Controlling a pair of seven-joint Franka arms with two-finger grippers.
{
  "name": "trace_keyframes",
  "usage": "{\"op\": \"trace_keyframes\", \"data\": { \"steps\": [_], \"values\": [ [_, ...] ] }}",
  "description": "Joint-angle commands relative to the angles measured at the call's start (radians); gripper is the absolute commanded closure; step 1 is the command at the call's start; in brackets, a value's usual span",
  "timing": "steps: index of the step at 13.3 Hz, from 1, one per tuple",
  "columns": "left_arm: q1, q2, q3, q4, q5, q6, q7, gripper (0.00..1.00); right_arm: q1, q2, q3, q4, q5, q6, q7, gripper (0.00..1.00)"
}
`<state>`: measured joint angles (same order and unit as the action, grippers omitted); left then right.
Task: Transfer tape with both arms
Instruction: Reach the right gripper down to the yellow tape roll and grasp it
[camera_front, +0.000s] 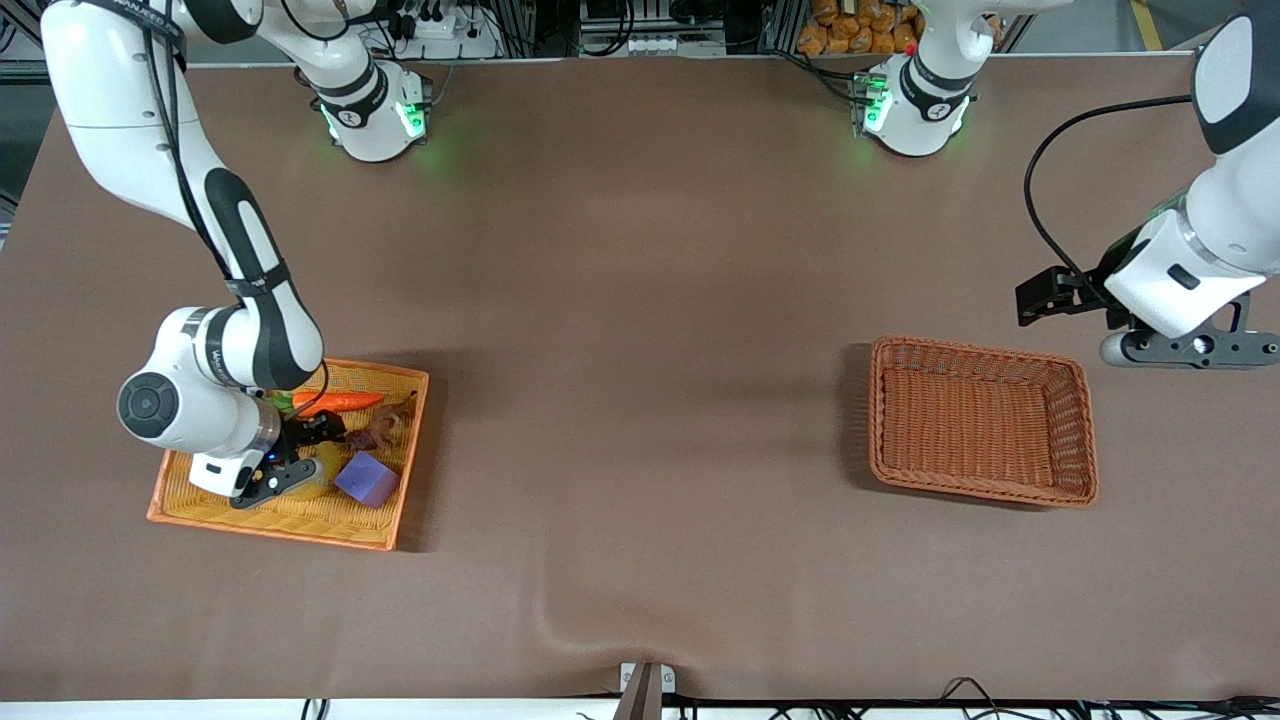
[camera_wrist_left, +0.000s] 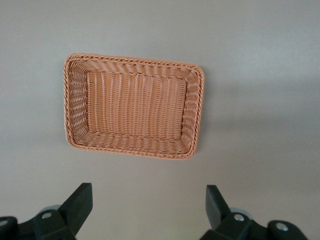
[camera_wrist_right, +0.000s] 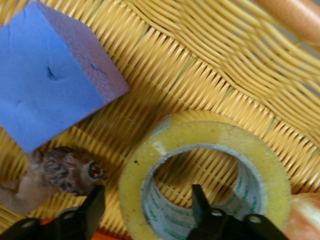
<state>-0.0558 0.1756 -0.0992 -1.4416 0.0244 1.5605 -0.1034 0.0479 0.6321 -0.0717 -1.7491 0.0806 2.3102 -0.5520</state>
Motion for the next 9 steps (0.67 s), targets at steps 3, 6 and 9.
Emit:
{"op": "trace_keyframes", "data": {
  "steps": [3,6,9],
  "values": [
    [-0.001,-0.015,-0.02,0.004,0.02,-0.004,-0.009,0.0,-0.01,0.0,0.01,0.022,0.01,-0.032,-0.043,1.0],
    [-0.001,-0.021,-0.022,0.009,0.019,-0.019,-0.015,0.0,0.013,-0.052,0.01,0.112,0.014,-0.2,-0.034,1.0],
    [-0.003,-0.042,-0.028,0.009,0.009,-0.023,-0.015,0.0,0.041,-0.052,0.012,0.325,0.016,-0.464,0.022,1.0]
  ]
}}
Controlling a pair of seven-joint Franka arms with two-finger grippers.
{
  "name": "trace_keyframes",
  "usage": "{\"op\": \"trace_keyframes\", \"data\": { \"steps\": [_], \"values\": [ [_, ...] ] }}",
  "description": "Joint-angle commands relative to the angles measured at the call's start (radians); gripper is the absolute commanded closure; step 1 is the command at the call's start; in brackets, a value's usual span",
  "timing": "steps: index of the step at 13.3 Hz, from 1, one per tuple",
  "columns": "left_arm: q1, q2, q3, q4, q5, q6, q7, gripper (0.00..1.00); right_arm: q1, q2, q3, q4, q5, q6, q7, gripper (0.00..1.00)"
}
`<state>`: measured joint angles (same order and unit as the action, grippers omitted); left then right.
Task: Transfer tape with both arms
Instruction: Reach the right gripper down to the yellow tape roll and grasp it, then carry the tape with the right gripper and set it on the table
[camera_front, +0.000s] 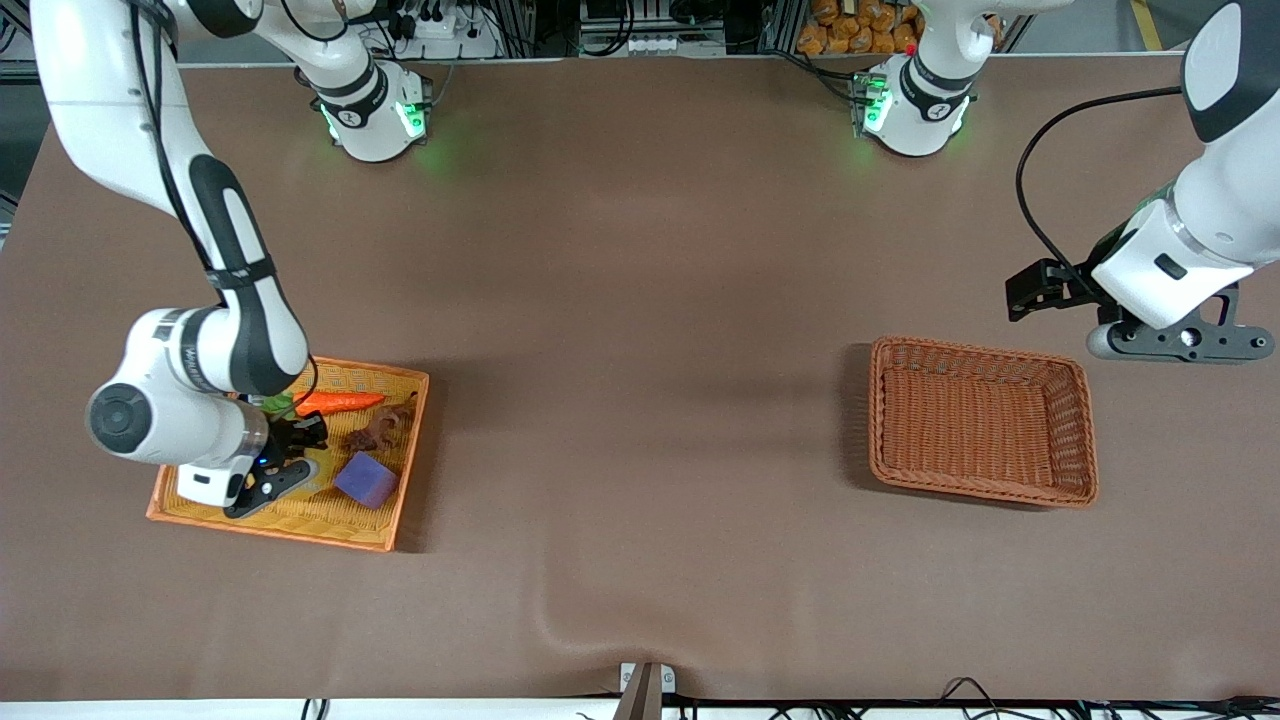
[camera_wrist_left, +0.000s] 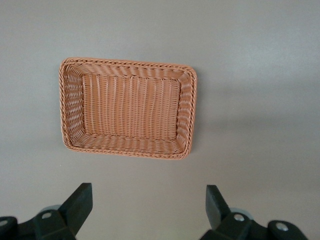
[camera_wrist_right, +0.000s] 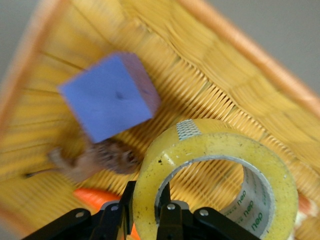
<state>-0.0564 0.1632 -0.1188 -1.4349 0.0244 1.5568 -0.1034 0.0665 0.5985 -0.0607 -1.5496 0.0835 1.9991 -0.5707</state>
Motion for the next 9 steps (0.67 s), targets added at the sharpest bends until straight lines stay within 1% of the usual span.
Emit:
{"op": "trace_keyframes", "data": {
  "steps": [1,2,4,6,8,9],
  "values": [
    [-0.002,-0.03,-0.028,0.002,0.008,-0.023,-0.015,0.0,0.047,-0.019,0.001,0.176,0.013,-0.219,0.095,1.0],
    [-0.003,-0.022,-0.045,0.002,0.008,-0.021,-0.018,0.0,0.079,-0.02,0.002,0.207,0.016,-0.262,0.171,1.0],
    [-0.007,0.005,-0.047,0.016,0.009,-0.015,-0.015,0.0,0.18,-0.043,0.008,0.229,0.019,-0.325,0.378,1.0],
    [-0.006,0.006,-0.047,0.014,0.012,-0.015,-0.003,0.0,0.298,-0.048,0.036,0.23,0.047,-0.329,0.637,1.0],
    [-0.003,0.013,-0.047,0.014,0.012,-0.015,-0.002,0.0,0.44,-0.023,0.054,0.262,0.061,-0.284,0.91,1.0],
    [-0.005,0.013,-0.047,0.014,0.012,-0.015,-0.016,0.0,0.516,0.003,0.056,0.264,0.061,-0.207,1.057,1.0]
  ]
}}
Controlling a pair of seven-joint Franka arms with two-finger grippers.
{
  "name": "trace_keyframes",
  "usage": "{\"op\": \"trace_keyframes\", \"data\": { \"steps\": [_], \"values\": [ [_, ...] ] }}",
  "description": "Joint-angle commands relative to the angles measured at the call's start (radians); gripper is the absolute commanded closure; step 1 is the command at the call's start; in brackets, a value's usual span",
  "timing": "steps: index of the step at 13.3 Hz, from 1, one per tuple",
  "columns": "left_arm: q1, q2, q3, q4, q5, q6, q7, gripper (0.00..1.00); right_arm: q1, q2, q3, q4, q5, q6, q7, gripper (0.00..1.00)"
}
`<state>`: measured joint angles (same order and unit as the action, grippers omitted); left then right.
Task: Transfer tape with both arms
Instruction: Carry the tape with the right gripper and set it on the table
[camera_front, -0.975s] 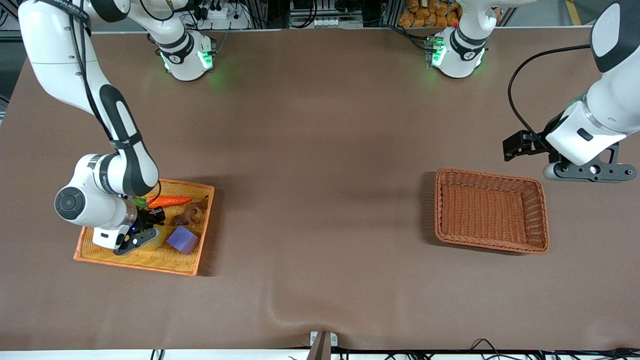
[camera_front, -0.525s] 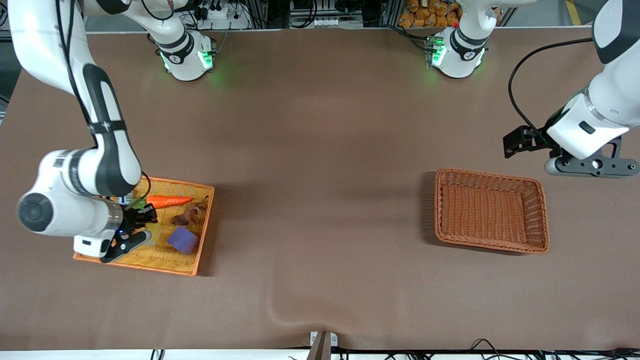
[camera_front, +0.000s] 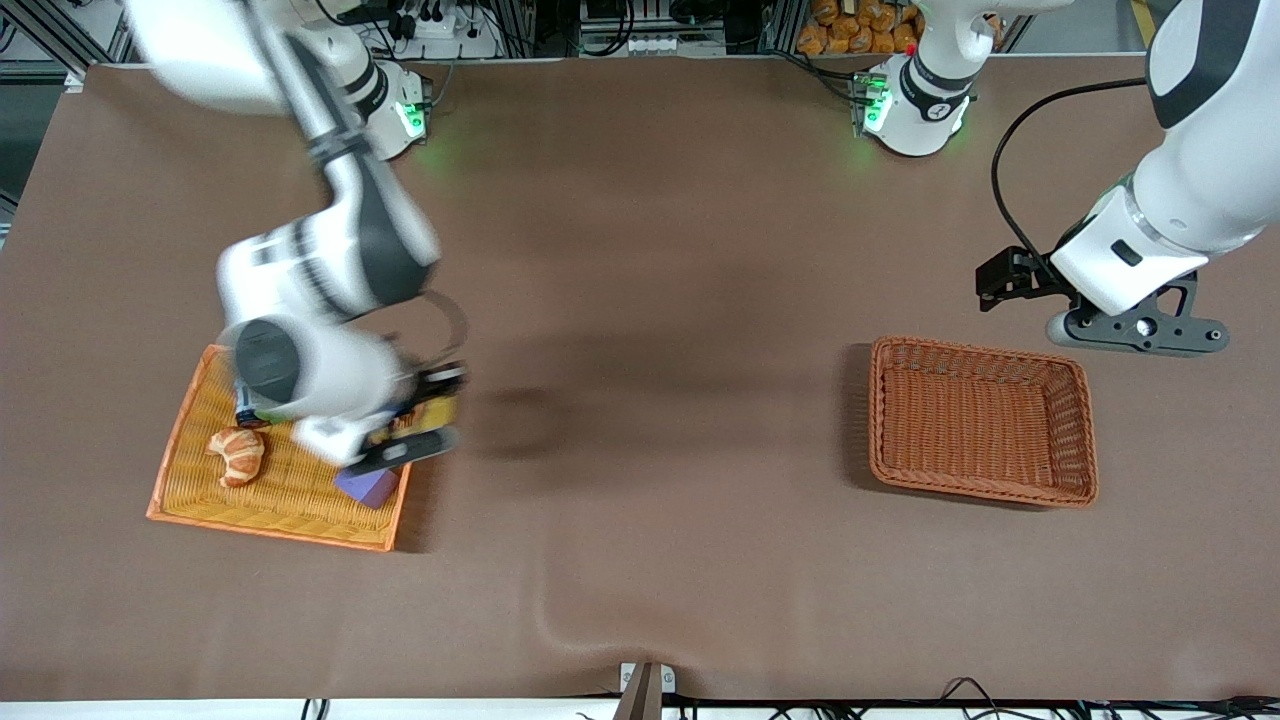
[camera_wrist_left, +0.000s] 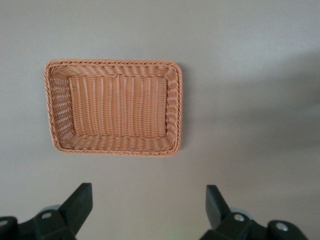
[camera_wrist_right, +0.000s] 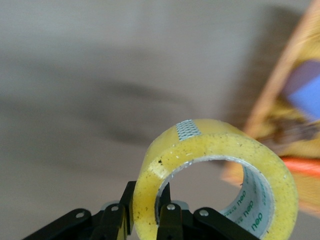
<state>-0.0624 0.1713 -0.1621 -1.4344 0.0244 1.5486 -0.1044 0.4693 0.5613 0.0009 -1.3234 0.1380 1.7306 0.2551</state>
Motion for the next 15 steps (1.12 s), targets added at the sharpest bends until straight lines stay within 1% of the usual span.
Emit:
{"op": "trace_keyframes", "data": {
  "steps": [1,3,4,6,7,8,9,10,11,12,13,14,15],
  "values": [
    [0.003,0.007,-0.002,0.014,0.012,-0.002,-0.015,0.0,0.171,0.07,-0.005,0.038,0.008,0.154,0.35,1.0],
    [0.001,0.014,-0.002,0.017,0.012,0.024,-0.018,0.0,0.267,0.139,-0.004,0.038,0.014,0.323,0.493,1.0],
    [-0.002,0.019,0.001,0.023,0.015,0.03,-0.015,0.0,0.288,0.17,-0.002,0.041,0.015,0.402,0.539,1.0],
    [-0.001,0.02,-0.004,0.022,0.012,0.031,-0.014,0.0,0.336,0.242,-0.002,0.065,0.064,0.562,0.607,1.0],
    [-0.001,0.02,-0.004,0.022,0.008,0.031,-0.009,0.0,0.36,0.29,-0.002,0.1,0.086,0.617,0.639,1.0],
    [-0.002,0.02,-0.005,0.022,0.006,0.031,-0.012,0.0,0.368,0.328,-0.002,0.136,0.086,0.635,0.665,1.0],
    [-0.01,0.03,-0.005,0.022,0.006,0.031,-0.014,0.0,0.382,0.356,-0.004,0.16,0.086,0.638,0.685,0.9],
    [-0.031,0.055,-0.004,0.031,0.012,0.033,-0.003,0.0,0.385,0.365,-0.004,0.168,0.086,0.639,0.7,0.57],
    [-0.037,0.077,-0.002,0.054,0.015,0.033,-0.005,0.0,0.385,0.364,-0.004,0.167,0.087,0.636,0.711,0.36],
    [-0.037,0.089,-0.004,0.058,0.015,0.033,-0.006,0.0,0.382,0.353,-0.004,0.167,0.086,0.624,0.726,0.24],
    [-0.037,0.1,-0.004,0.058,0.015,0.033,-0.005,0.0,0.373,0.326,-0.007,0.159,0.089,0.601,0.731,0.16],
    [-0.037,0.115,-0.005,0.06,0.012,0.042,-0.015,0.0,0.352,0.304,-0.013,0.158,0.08,0.515,0.725,0.1],
    [-0.039,0.123,-0.005,0.057,0.006,0.074,-0.017,0.0,0.315,0.258,-0.015,0.158,0.071,0.397,0.708,0.06]
  ]
}}
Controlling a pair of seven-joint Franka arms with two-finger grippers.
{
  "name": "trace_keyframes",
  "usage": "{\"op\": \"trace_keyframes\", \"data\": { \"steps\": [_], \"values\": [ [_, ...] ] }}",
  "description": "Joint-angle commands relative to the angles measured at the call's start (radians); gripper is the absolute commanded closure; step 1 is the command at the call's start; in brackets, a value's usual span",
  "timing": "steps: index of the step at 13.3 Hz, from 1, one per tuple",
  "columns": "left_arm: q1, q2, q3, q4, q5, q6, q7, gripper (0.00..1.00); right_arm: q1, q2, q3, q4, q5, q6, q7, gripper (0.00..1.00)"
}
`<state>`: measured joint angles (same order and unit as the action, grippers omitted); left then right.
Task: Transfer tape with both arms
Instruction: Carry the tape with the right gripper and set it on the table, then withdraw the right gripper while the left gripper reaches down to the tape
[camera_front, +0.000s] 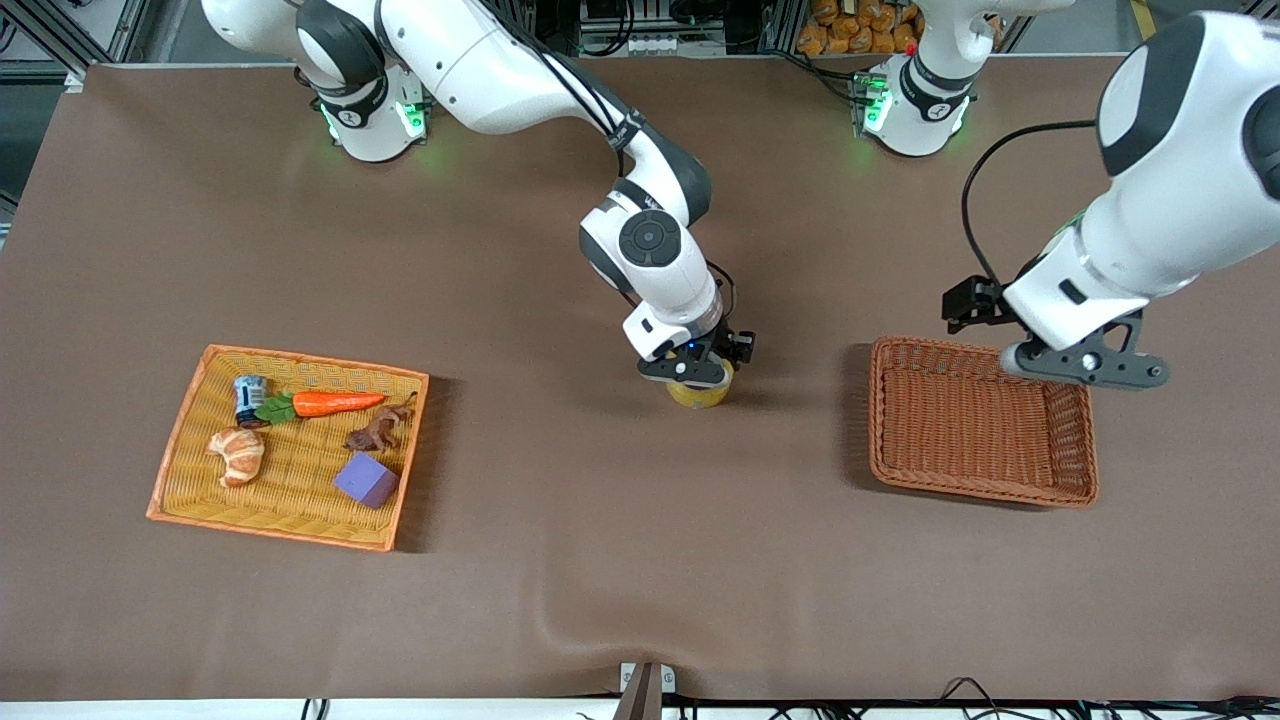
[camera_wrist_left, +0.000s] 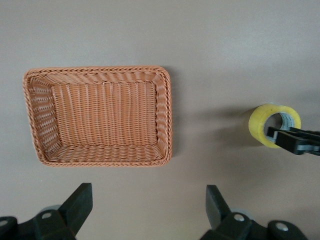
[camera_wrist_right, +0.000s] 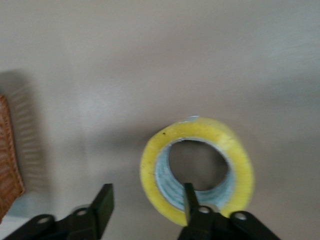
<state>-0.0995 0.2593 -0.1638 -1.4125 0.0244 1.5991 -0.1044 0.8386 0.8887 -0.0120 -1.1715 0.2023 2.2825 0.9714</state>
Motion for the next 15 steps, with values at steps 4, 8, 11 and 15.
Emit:
{"op": "trace_keyframes", "data": {
  "steps": [4,8,11,15],
  "values": [
    [-0.042,0.103,-0.003,0.032,0.015,0.132,-0.014,0.0,-0.265,-0.333,-0.002,-0.121,-0.003,-0.393,-0.299,0.0],
    [-0.17,0.182,-0.003,0.017,0.009,0.246,-0.021,0.0,-0.475,-0.571,0.0,-0.385,-0.04,-0.391,-0.589,0.0],
    [-0.245,0.247,-0.003,0.013,0.008,0.269,-0.174,0.0,-0.562,-0.683,-0.005,-0.458,-0.05,-0.486,-0.736,0.0],
    [-0.345,0.328,-0.003,-0.043,0.017,0.373,-0.495,0.0,-0.7,-0.813,-0.013,-0.465,-0.084,-0.635,-0.879,0.0]
  ]
}}
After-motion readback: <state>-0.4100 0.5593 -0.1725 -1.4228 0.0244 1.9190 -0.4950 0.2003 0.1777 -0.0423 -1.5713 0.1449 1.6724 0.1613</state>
